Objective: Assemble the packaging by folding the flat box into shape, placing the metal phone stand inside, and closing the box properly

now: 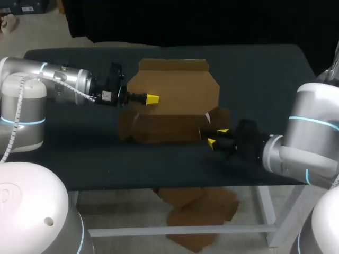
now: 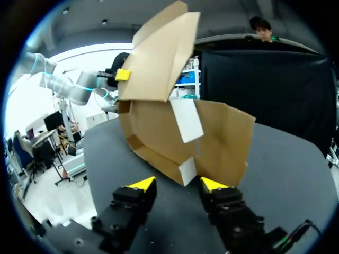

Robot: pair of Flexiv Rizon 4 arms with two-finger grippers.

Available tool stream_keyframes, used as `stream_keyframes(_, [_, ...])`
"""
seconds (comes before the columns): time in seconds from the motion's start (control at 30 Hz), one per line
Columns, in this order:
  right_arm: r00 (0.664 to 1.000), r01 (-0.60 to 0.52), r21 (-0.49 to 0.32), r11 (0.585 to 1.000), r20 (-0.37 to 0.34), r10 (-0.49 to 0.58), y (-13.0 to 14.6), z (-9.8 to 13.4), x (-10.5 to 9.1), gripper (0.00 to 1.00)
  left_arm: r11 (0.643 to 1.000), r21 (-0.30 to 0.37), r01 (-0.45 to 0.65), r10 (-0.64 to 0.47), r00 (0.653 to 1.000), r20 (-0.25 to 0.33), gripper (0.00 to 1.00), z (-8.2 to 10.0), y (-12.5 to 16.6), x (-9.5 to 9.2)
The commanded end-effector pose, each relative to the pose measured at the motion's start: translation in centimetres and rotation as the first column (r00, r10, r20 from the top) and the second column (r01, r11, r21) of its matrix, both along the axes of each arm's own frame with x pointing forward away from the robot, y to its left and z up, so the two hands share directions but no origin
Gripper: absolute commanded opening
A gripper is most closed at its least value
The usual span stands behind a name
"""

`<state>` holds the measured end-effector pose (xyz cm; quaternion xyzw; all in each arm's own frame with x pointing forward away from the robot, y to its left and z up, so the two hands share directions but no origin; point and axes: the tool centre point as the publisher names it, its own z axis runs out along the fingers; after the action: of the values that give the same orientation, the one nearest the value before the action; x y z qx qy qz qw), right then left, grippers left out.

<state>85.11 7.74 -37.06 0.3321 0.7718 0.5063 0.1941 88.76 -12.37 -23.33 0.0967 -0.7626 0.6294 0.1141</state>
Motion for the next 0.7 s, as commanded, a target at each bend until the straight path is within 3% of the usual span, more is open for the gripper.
stream_keyframes(0.03, [1.000, 0.006, 0.005, 1.000, 0.023, -0.007, -1.3, 1.0, -1.8, 0.60, 1.000, 0.002, 0.002, -0.002, 1.000, -0.001, 0.00, -0.2, 0.1, 0.0])
stream_keyframes(0.3, [0.999, 0.025, -0.024, 0.999, 0.028, -0.024, -4.2, 1.3, -2.2, 0.58, 1.000, 0.002, 0.002, -0.002, 1.000, -0.001, 0.00, -0.2, 0.1, 0.0])
stream_keyframes(0.7, [0.999, -0.036, -0.067, 0.997, 0.037, 0.038, -6.9, 1.6, -0.3, 0.62, 1.000, 0.002, 0.002, -0.002, 1.000, -0.001, 0.00, -0.2, 0.1, 0.0])
